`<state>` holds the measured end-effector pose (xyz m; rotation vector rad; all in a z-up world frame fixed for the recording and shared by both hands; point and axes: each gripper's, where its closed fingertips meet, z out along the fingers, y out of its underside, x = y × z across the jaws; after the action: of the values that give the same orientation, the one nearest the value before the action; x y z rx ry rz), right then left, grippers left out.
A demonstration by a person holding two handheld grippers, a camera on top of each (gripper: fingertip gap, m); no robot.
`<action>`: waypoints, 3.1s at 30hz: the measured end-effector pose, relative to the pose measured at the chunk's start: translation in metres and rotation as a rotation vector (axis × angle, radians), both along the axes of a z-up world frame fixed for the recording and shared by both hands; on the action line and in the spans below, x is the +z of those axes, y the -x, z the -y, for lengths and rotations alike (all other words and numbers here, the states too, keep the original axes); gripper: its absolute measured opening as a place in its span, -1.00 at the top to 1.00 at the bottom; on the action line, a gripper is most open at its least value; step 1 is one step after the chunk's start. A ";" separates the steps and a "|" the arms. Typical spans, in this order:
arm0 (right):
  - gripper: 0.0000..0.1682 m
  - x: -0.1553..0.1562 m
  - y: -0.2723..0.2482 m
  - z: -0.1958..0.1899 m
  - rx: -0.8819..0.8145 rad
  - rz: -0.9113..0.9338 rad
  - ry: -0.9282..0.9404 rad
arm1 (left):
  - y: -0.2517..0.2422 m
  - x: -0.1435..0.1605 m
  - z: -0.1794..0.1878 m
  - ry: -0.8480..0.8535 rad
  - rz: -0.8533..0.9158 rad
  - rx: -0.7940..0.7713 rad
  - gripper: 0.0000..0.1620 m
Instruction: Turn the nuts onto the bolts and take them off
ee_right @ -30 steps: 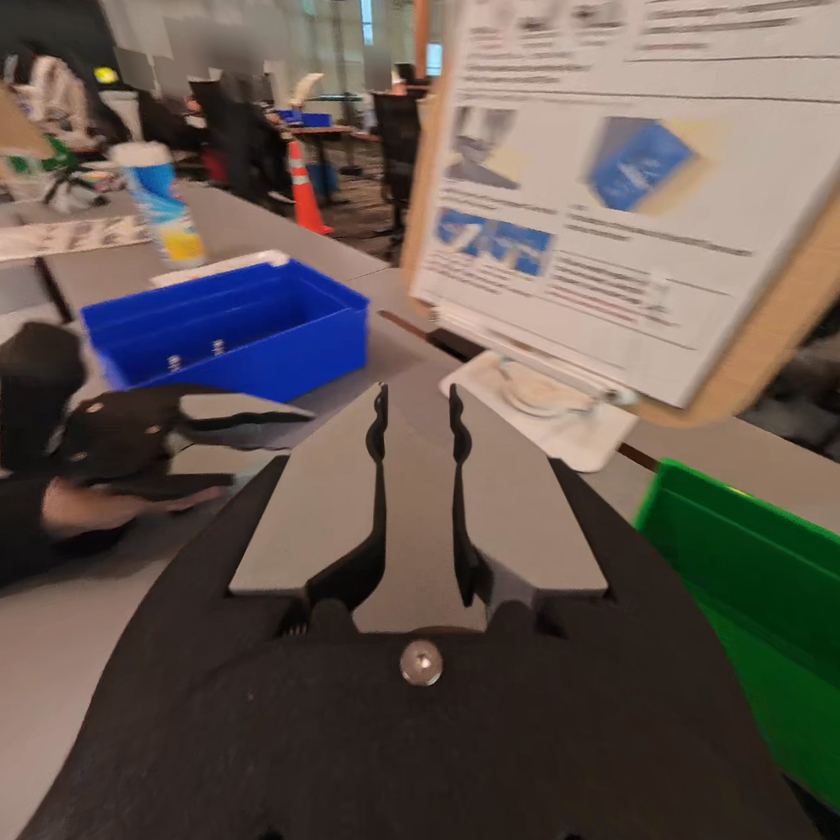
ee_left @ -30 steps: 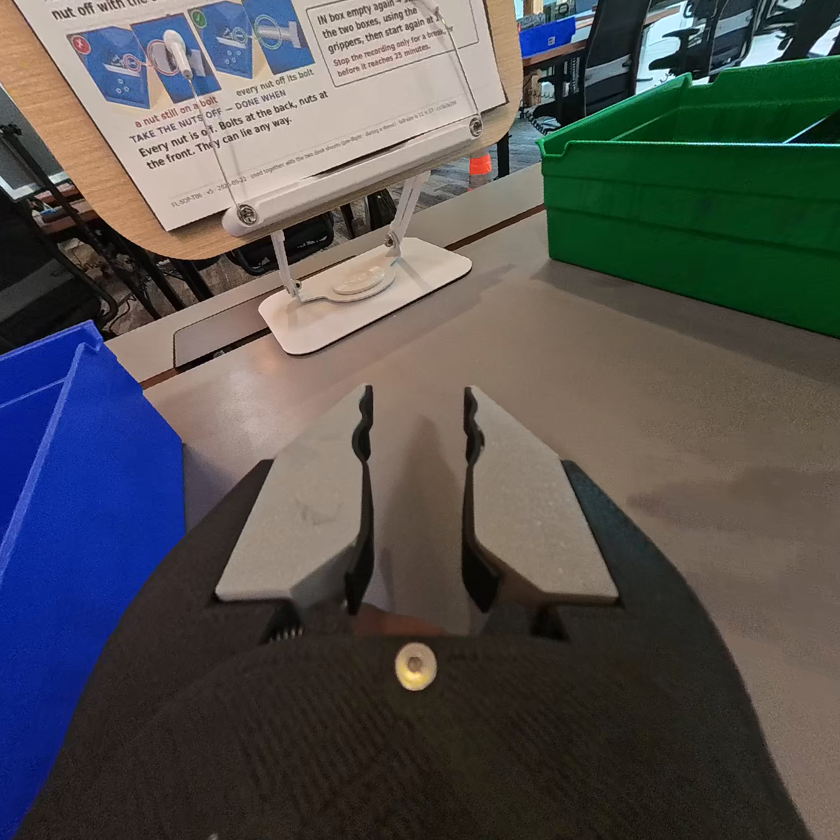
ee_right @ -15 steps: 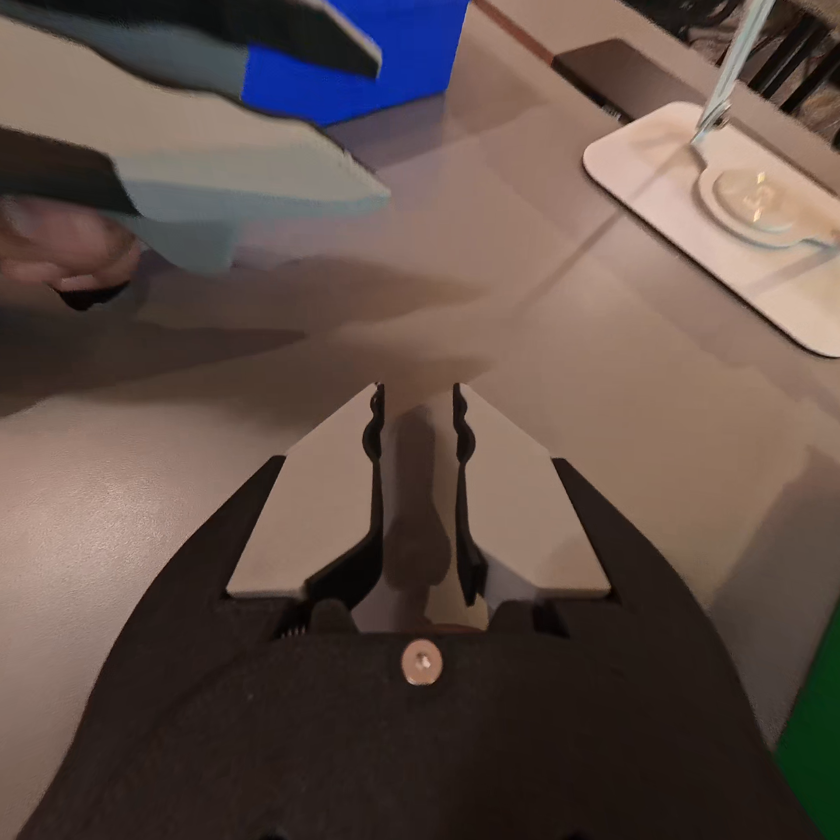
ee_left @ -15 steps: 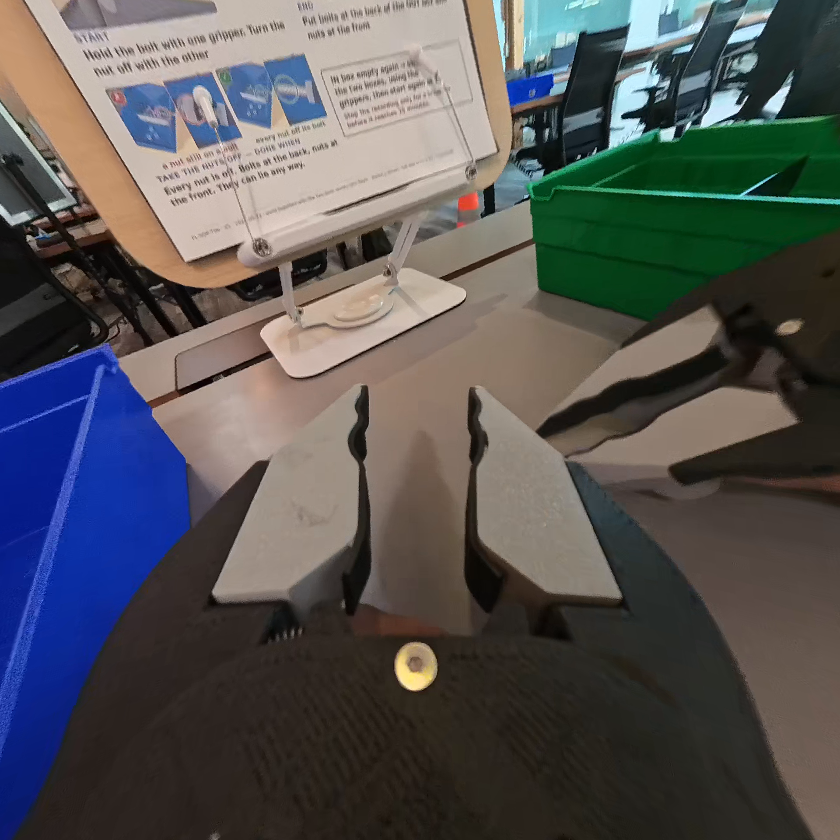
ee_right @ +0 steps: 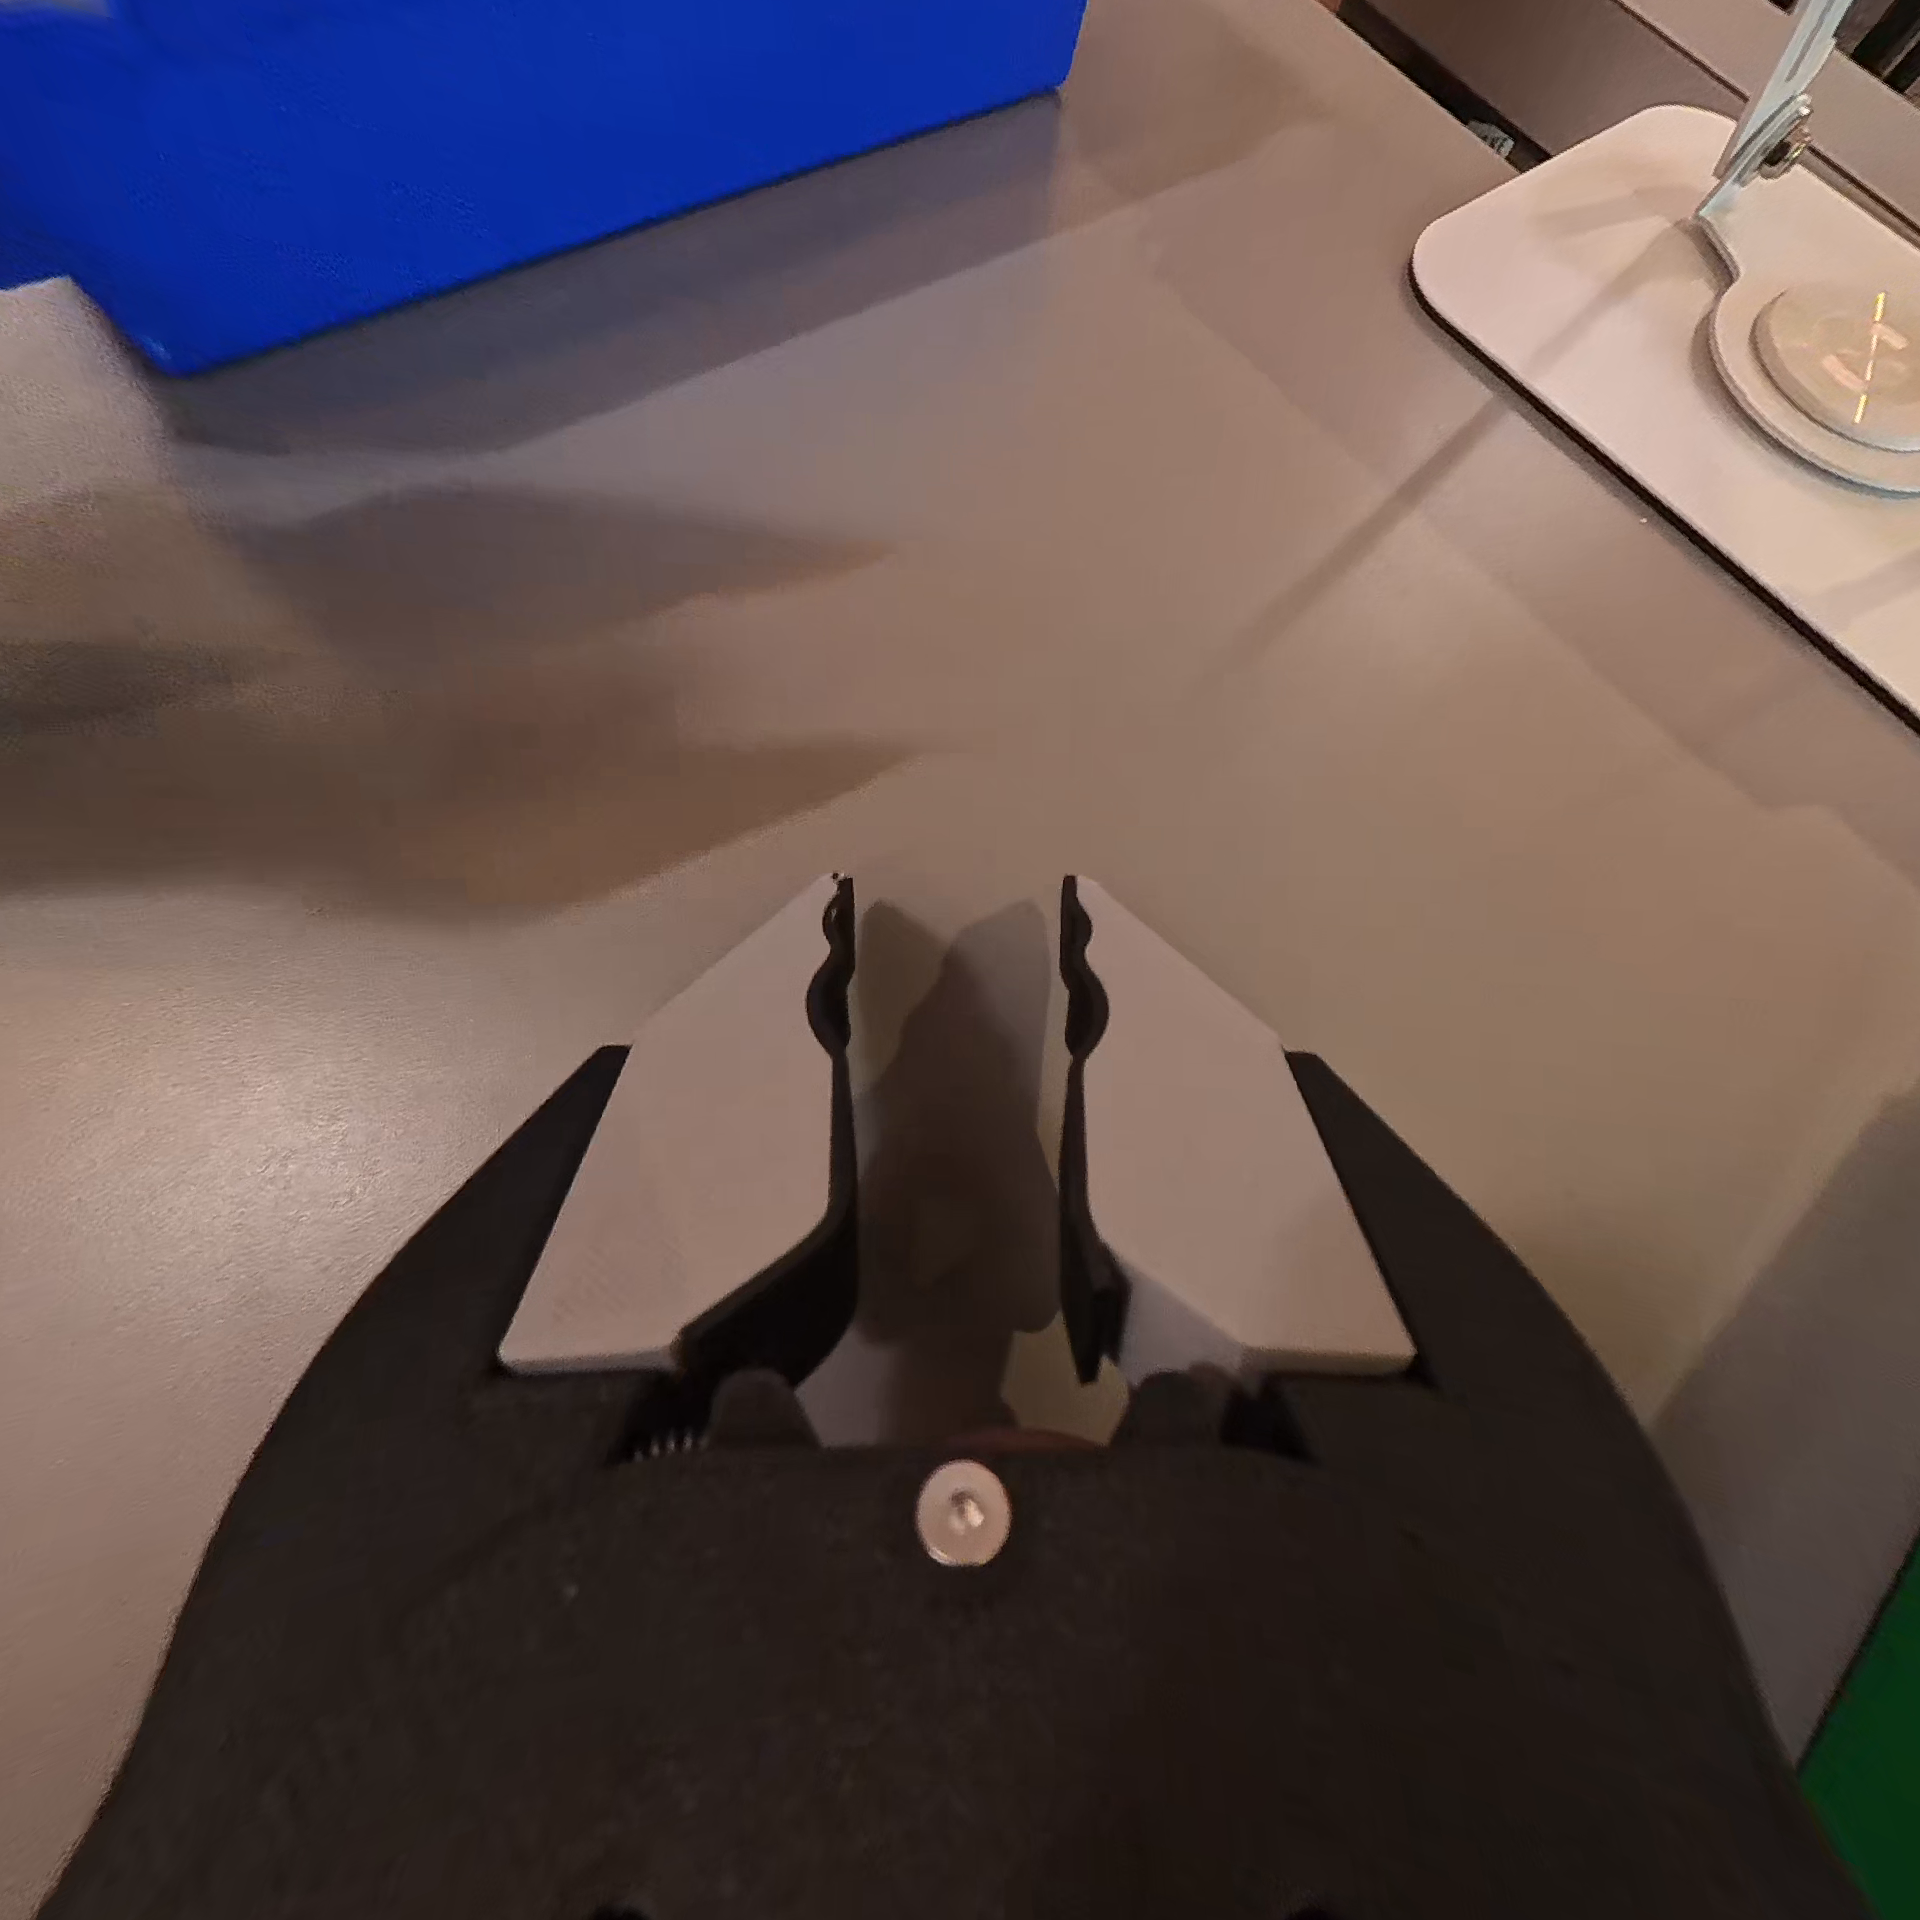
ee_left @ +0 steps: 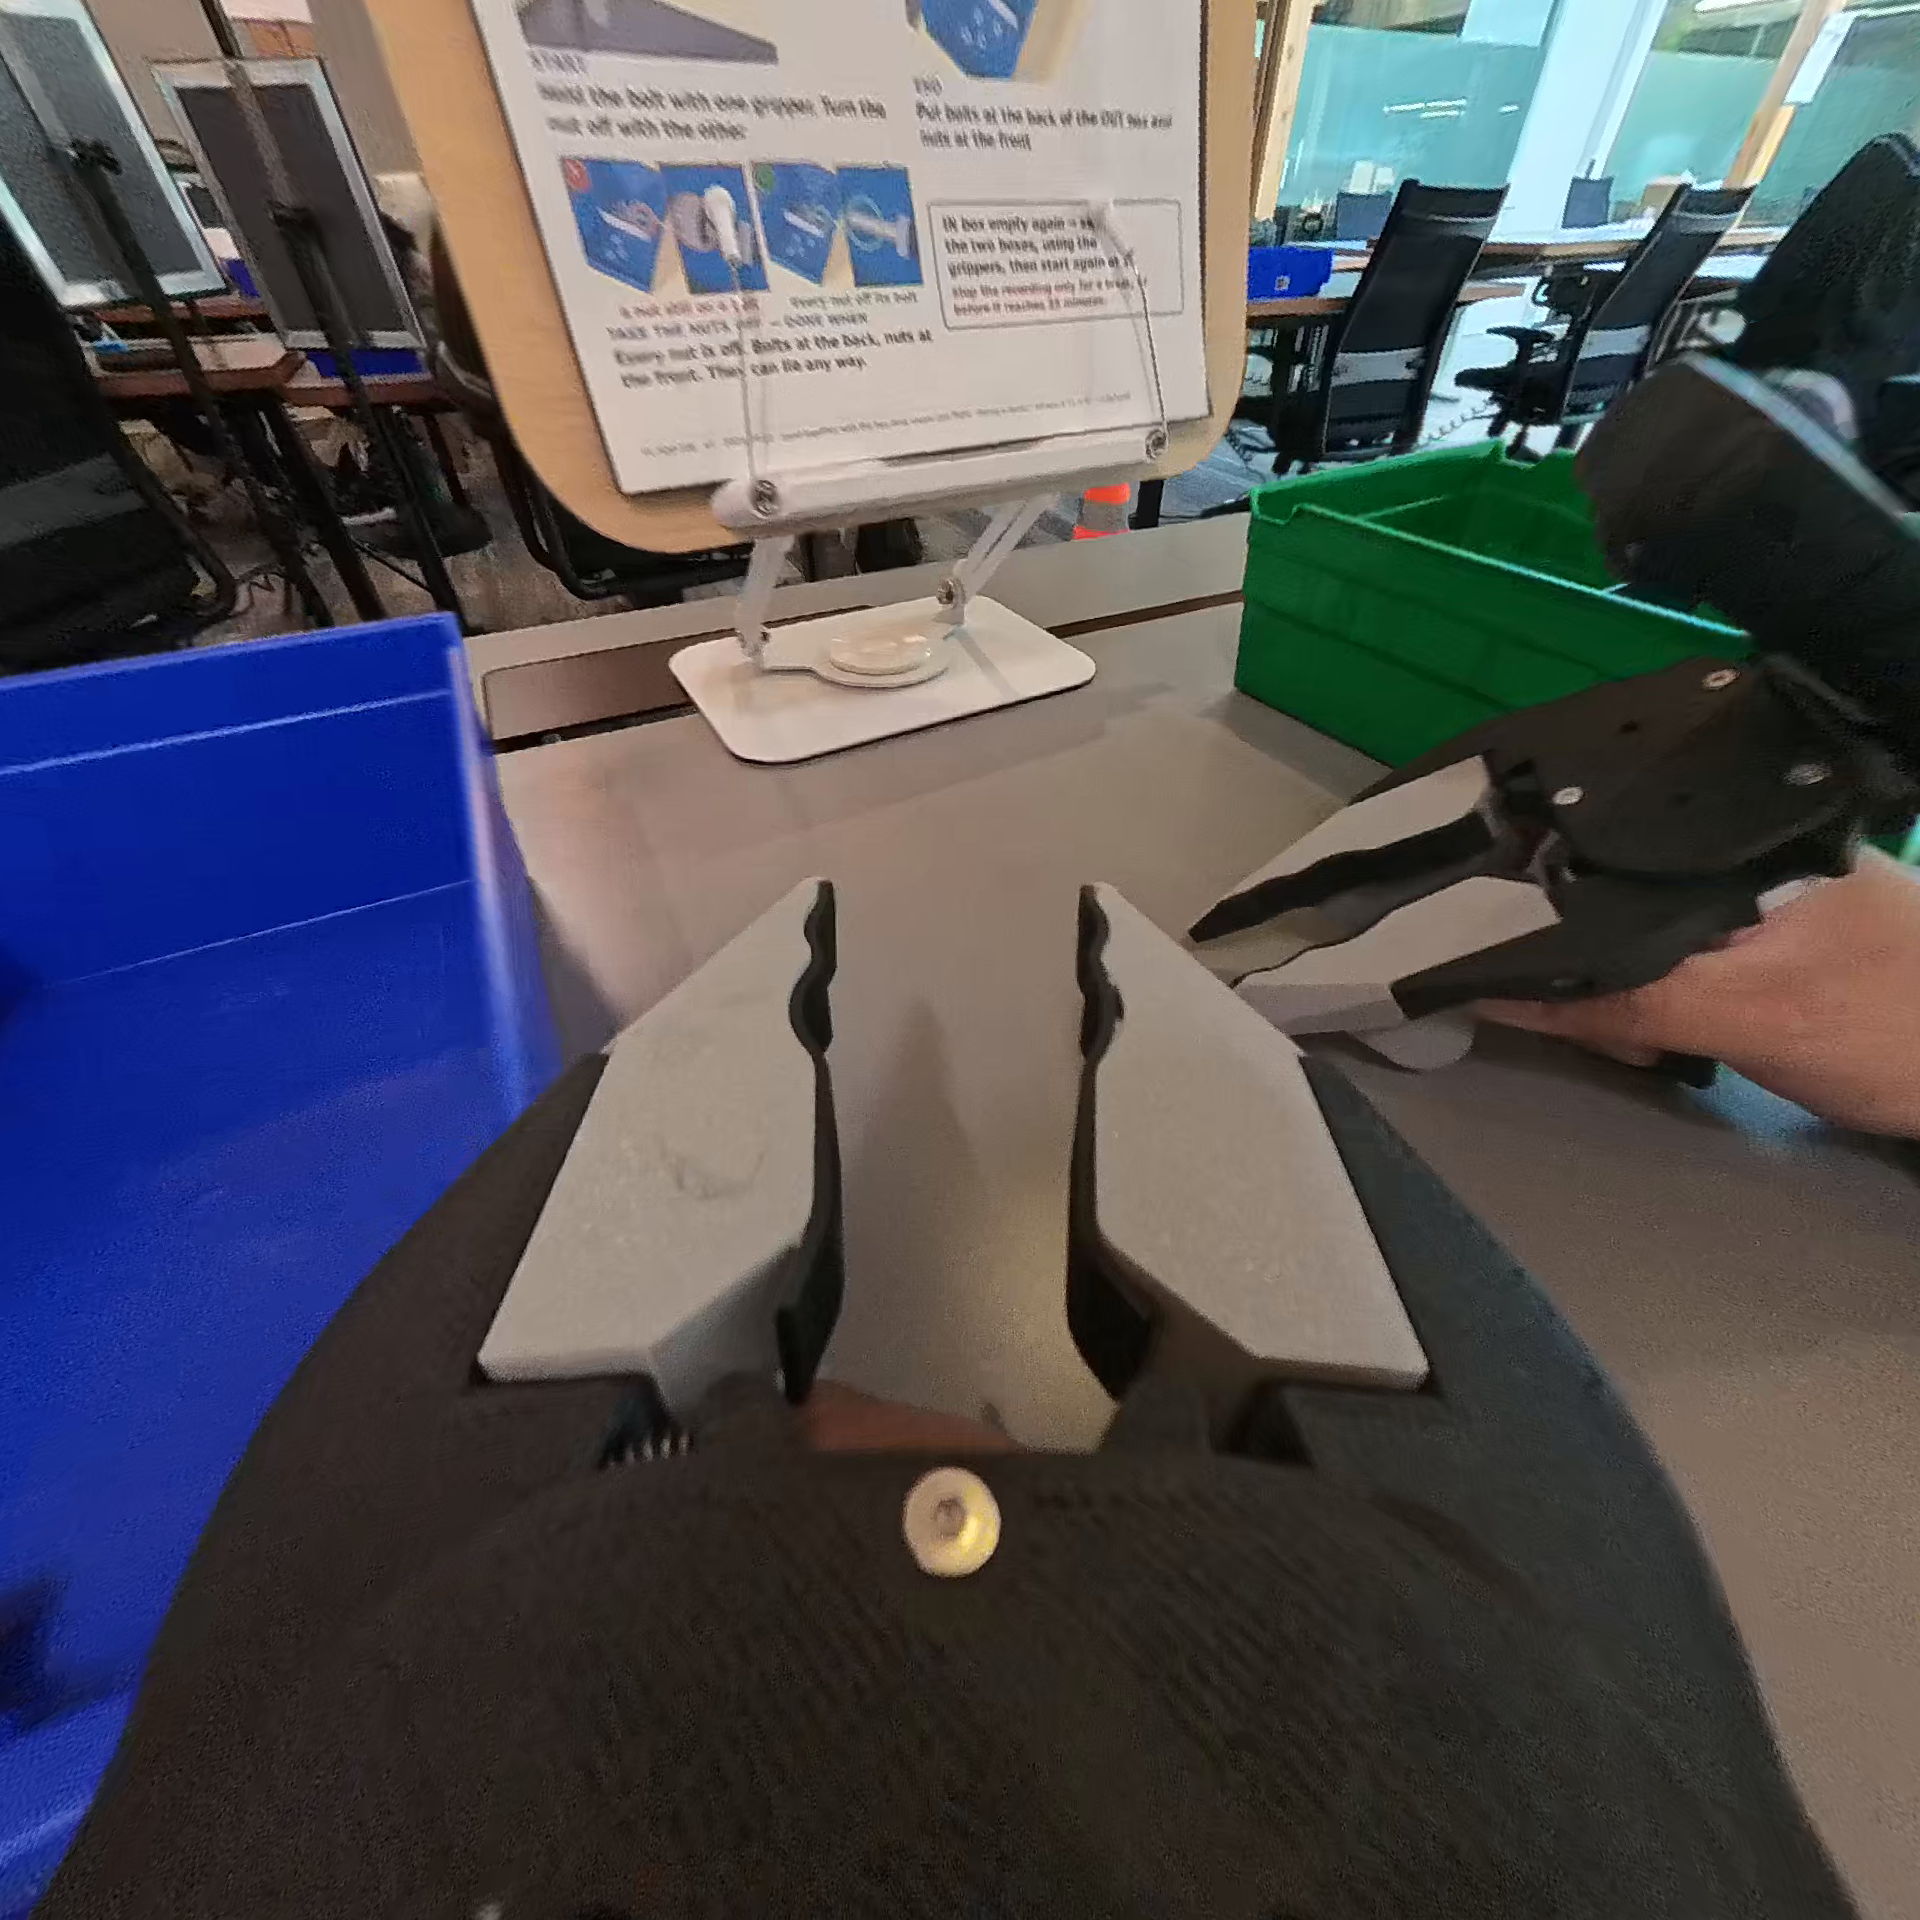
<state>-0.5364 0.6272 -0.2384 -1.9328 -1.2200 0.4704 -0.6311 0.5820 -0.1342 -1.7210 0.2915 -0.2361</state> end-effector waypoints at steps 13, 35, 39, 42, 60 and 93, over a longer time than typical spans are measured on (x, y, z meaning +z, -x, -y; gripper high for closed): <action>0.58 -0.002 0.001 0.002 0.010 0.038 -0.036 | 0.144 0.016 -0.003 0.398 -0.193 0.133 0.30; 0.58 -0.003 0.002 0.005 0.030 0.012 0.017 | 0.233 -0.057 -0.048 0.792 -0.611 0.043 0.36; 0.58 -0.004 0.002 0.005 0.034 0.020 0.014 | 0.242 -0.081 -0.042 0.913 -0.700 0.062 0.36; 0.58 -0.004 0.002 0.005 0.034 0.018 0.014 | 0.251 -0.094 -0.041 0.962 -0.736 0.109 0.44; 0.58 -0.004 0.001 0.006 0.031 0.022 0.016 | 0.253 -0.097 -0.035 0.936 -0.892 0.180 1.00; 0.59 -0.008 0.002 0.009 0.051 0.029 0.052 | 0.261 -0.061 -0.033 0.893 -1.335 -0.363 0.61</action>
<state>-0.5380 0.6179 -0.2463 -1.9624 -1.2900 0.5066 -0.8926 0.6146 -0.1949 -2.4698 1.6733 0.6865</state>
